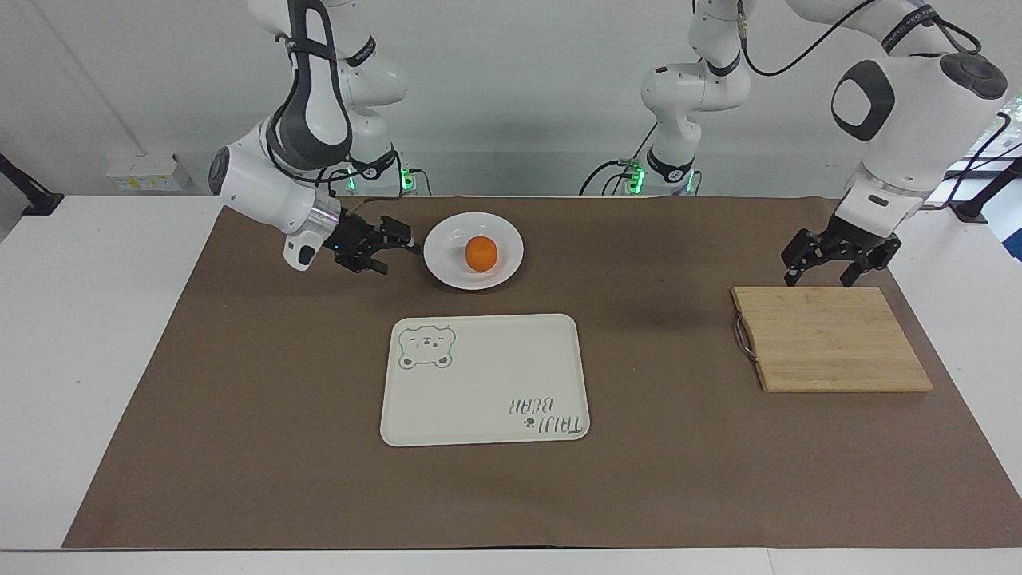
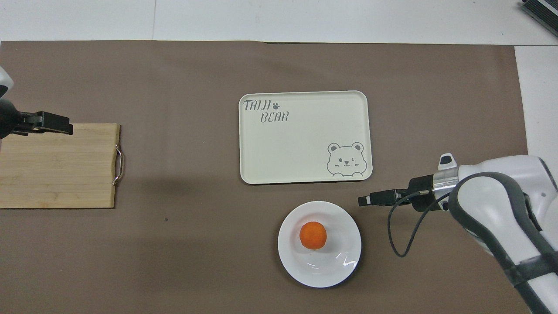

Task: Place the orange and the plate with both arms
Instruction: 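Retract the left gripper while the right gripper reaches the plate rim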

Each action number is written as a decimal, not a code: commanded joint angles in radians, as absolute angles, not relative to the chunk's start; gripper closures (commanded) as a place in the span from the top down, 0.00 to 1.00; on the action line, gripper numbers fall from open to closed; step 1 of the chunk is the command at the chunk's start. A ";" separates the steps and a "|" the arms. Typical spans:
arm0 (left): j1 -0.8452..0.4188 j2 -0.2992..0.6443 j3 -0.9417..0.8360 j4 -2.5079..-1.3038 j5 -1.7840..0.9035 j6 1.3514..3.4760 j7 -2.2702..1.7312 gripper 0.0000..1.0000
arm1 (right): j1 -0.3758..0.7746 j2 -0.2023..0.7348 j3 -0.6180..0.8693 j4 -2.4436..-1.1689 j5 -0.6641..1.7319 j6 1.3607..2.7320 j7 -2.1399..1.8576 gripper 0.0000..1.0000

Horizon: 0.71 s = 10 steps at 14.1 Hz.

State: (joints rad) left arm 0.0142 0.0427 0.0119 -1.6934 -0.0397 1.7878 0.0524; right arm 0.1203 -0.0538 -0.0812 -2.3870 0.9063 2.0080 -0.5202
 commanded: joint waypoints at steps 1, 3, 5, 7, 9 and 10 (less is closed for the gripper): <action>0.018 0.031 0.003 -1.644 -0.035 1.689 -0.001 1.00 | 0.124 -0.081 -0.081 -2.499 1.043 2.037 -0.630 1.00; 0.018 0.008 0.005 -1.640 -0.035 1.645 -0.002 1.00 | 0.124 -0.068 -0.081 -2.545 1.086 2.068 -0.714 1.00; 0.015 -0.014 -0.005 -1.618 -0.035 1.580 -0.026 1.00 | 0.126 -0.067 -0.081 -2.566 1.106 2.074 -0.722 1.00; 0.005 -0.028 -0.009 -1.634 -0.035 1.577 -0.052 1.00 | 0.126 -0.069 -0.080 -2.594 1.129 2.071 -0.729 1.00; 0.000 -0.031 -0.009 -1.635 -0.034 1.575 -0.049 1.00 | 0.126 -0.078 -0.080 -2.638 1.157 2.060 -0.765 1.00; 0.000 -0.028 -0.009 -1.631 -0.034 1.565 -0.048 1.00 | 0.126 -0.089 -0.080 -2.655 1.161 2.057 -0.765 1.00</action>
